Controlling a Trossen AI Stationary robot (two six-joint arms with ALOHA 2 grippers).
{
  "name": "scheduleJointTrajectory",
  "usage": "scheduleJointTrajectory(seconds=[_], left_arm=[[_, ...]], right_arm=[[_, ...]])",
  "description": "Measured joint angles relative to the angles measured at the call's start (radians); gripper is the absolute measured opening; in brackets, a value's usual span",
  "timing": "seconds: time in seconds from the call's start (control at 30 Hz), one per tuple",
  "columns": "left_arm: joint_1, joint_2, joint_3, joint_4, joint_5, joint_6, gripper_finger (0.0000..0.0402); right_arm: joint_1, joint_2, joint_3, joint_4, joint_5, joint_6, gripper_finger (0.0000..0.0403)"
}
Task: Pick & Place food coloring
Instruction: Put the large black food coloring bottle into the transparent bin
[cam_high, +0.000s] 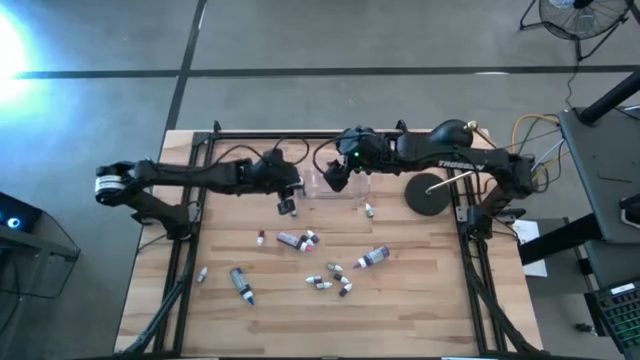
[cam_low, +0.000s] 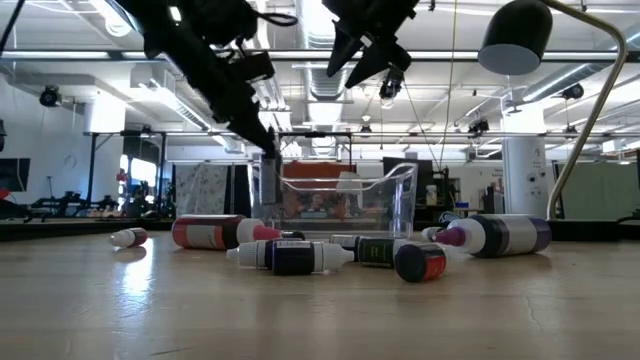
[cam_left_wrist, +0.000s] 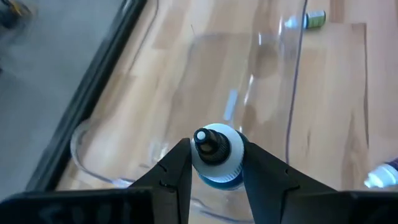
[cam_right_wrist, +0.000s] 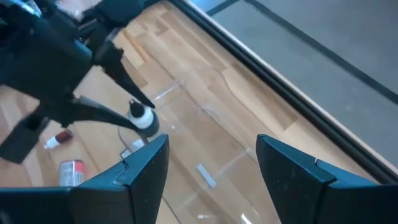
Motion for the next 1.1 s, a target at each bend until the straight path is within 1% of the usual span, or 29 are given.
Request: scheduleJointTrajectory(seconds=[0.17,0.3,0.43,0.57,0.77,0.83,0.93,0.97,1.0,1.03,1.1], left_arm=[[-0.008,-0.02,-0.032,0.003,-0.007,-0.039,0.0094],[-0.007,-0.011,-0.049,0.011,-0.017,-0.043,0.012],[-0.006,0.028,-0.061,0.023,-0.019,-0.086,0.0141],[-0.01,0.045,-0.062,0.031,-0.017,-0.095,0.0145],[-0.008,0.012,-0.048,0.003,-0.014,-0.106,0.0148],[-0.01,-0.011,-0.041,0.001,-0.013,-0.116,0.0148],[-0.01,-0.053,-0.038,-0.02,-0.015,-0.151,0.0148],[-0.01,-0.069,-0.036,-0.032,-0.016,-0.163,0.0149],[-0.01,-0.088,-0.035,-0.047,-0.016,-0.178,0.0149],[-0.009,-0.111,-0.035,-0.071,-0.016,-0.188,0.0149],[-0.01,-0.158,-0.037,-0.106,-0.016,-0.207,0.0149]], right_arm=[[0.003,0.02,-0.022,0.01,0.0,0.0,0.0231],[0.003,0.035,-0.044,0.047,-0.014,0.0,0.023],[0.003,0.049,-0.052,0.084,-0.035,0.0,0.023],[0.003,0.049,-0.053,0.086,-0.041,-0.001,0.0231],[0.0,0.049,-0.055,0.082,-0.05,0.014,0.0231],[-0.016,0.052,-0.068,0.08,-0.116,0.088,0.023],[-0.055,0.083,-0.118,0.09,-0.268,0.262,0.023],[-0.063,0.098,-0.139,0.107,-0.309,0.276,0.023],[-0.067,0.116,-0.153,0.135,-0.335,0.26,0.023],[-0.067,0.134,-0.156,0.168,-0.347,0.206,0.023],[-0.054,0.169,-0.151,0.212,-0.341,0.016,0.023]])
